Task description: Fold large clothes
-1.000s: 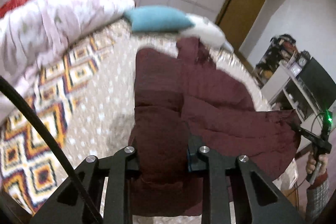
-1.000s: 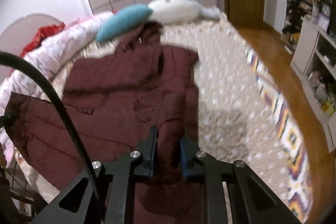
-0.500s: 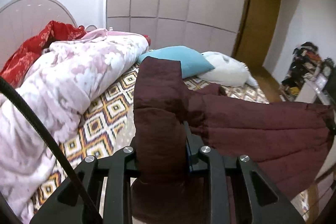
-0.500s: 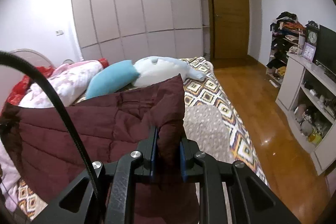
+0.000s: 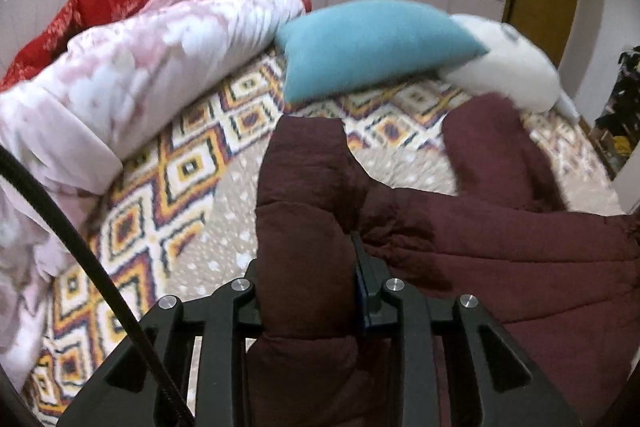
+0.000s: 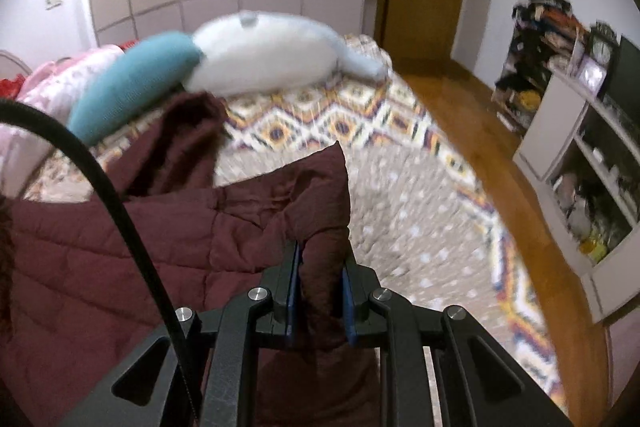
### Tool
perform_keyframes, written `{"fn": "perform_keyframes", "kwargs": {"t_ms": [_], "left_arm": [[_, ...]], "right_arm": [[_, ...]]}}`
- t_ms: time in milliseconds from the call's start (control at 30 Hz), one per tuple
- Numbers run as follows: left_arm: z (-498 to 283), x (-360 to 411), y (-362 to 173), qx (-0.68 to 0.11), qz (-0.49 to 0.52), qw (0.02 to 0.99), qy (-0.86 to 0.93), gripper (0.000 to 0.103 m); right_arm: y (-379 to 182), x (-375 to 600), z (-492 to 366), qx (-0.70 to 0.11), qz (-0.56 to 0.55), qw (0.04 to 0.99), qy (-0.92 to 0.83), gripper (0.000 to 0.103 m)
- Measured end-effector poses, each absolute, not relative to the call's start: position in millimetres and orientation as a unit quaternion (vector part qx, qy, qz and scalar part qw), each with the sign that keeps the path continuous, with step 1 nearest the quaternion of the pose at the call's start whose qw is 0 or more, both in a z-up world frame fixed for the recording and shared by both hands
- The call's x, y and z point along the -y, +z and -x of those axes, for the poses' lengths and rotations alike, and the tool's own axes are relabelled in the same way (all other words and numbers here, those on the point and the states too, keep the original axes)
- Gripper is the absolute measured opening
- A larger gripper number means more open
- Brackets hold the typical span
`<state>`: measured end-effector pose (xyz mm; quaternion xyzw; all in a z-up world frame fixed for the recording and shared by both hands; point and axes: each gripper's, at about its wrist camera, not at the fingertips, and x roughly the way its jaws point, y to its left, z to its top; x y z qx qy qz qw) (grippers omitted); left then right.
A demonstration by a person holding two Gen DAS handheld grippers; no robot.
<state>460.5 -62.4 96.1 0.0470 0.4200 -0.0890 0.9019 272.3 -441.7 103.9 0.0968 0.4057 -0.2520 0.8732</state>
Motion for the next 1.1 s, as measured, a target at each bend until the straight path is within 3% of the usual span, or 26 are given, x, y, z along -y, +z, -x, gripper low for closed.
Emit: {"fn": "perform_keyframes", "kwargs": {"t_ms": [100,233,467,600,767,900,967,1033,1100], "left_arm": [[-461.6,47.4,87.2,-0.42,-0.008,0.901,-0.106,0.03],[-427.7,27.6,124.2,-0.385,0.021,0.912,-0.138,0.028],[-282.3,-40.6,229.9,-0.302,0.088,0.927,-0.206,0.027],[-188.0,-91.5,257.3,-0.282,0.112,0.928,-0.217,0.028],[-83.4,-140.1,249.8,-0.287,0.103,0.927,-0.219,0.033],[-5.3,-174.9,221.9,-0.297,0.065,0.931,-0.2,0.046],[22.9,-188.2,209.6,-0.301,0.038,0.936,-0.181,0.048],[42.9,-201.1,204.1,-0.299,0.024,0.941,-0.158,0.048],[54.4,-219.9,205.0,-0.295,0.029,0.944,-0.143,0.048]], "right_arm": [[86.1,452.7,-274.3,-0.406,-0.115,0.871,-0.25,0.019],[112.3,458.3,-236.7,-0.366,-0.169,0.89,-0.214,0.019],[195.2,416.4,-115.3,-0.299,-0.214,0.92,-0.137,0.019],[220.8,384.2,-17.4,-0.275,-0.233,0.927,-0.101,0.019],[220.2,348.1,93.7,-0.271,-0.255,0.926,-0.068,0.019],[207.6,325.2,172.4,-0.278,-0.26,0.923,-0.055,0.019],[198.2,314.3,206.3,-0.292,-0.249,0.922,-0.058,0.022],[187.1,305.0,228.0,-0.323,-0.229,0.916,-0.067,0.034],[178.3,300.6,247.3,-0.345,-0.221,0.909,-0.073,0.035]]}}
